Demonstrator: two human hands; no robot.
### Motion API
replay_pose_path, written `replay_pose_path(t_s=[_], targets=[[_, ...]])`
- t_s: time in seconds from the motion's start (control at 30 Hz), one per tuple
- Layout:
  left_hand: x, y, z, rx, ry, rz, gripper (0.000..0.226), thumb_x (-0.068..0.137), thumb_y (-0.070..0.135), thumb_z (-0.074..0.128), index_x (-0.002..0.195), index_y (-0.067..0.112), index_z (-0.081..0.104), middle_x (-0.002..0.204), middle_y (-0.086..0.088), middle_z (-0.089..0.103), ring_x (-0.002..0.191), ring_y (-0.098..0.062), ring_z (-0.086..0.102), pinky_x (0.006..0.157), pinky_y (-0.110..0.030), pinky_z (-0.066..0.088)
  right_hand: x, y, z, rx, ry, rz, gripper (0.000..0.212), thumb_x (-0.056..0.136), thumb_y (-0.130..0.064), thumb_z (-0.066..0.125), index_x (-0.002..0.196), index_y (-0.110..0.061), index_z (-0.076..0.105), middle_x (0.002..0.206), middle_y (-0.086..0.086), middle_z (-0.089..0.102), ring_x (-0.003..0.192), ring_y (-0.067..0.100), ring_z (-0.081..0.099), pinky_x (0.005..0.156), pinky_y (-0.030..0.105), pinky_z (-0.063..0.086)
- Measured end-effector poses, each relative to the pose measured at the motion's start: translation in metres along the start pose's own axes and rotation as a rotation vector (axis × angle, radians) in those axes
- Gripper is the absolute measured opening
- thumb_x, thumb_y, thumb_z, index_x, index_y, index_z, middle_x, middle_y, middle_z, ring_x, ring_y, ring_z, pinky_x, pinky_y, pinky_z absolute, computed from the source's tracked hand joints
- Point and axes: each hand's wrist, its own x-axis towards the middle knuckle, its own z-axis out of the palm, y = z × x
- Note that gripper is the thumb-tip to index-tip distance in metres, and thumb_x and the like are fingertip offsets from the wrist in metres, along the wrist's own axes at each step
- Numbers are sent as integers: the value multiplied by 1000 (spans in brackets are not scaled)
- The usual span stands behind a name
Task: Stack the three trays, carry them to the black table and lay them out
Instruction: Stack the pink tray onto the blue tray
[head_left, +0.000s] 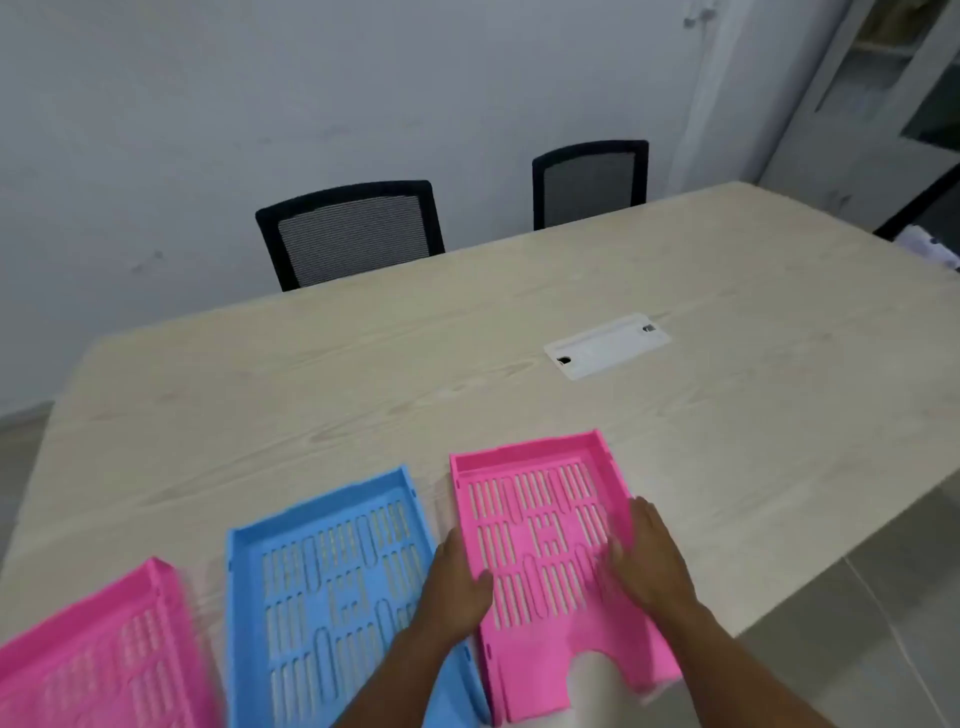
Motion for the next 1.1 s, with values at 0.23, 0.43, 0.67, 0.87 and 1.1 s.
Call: replay_pose_path(t_s=[0.23,0.43,0.67,0.87,1.1], targets=[[-4,8,18,-207,-77,-168,74,98,26,53,156,9,10,160,-10,27,143,-26,34,109,-29,31,-15,13,-4,240,37,243,52,96,-6,52,148,-3,44,123,24,68,105,39,68,91,44,54],[-3,8,18,-345,-124,-161,53,96,8,47,142,26,29,134,4,53,100,-3,53,81,-18,46,-15,22,-13,271,58,229,25,92,6,43,96,-1,67,68,6,64,57,13,58,50,20,42],[-4,25,7,-494,1,-59,67,97,18,51,154,28,18,158,4,33,141,-16,36,116,-41,30,6,7,-35,294,167,140,23,96,0,46,82,0,64,66,15,65,54,20,54,51,29,44],[-12,22,-33,-557,176,-15,72,97,19,55,157,27,14,161,7,22,145,-10,23,114,-29,20,11,-43,-43,331,250,14,29,96,-8,49,70,-7,62,55,8,60,50,22,52,49,30,40],[-48,-27,-97,-546,382,-27,74,89,26,65,154,23,28,155,6,36,141,-12,34,113,-28,26,-31,-110,-14,414,209,-98,28,96,-14,51,74,-12,68,60,8,68,61,29,64,59,41,54]])
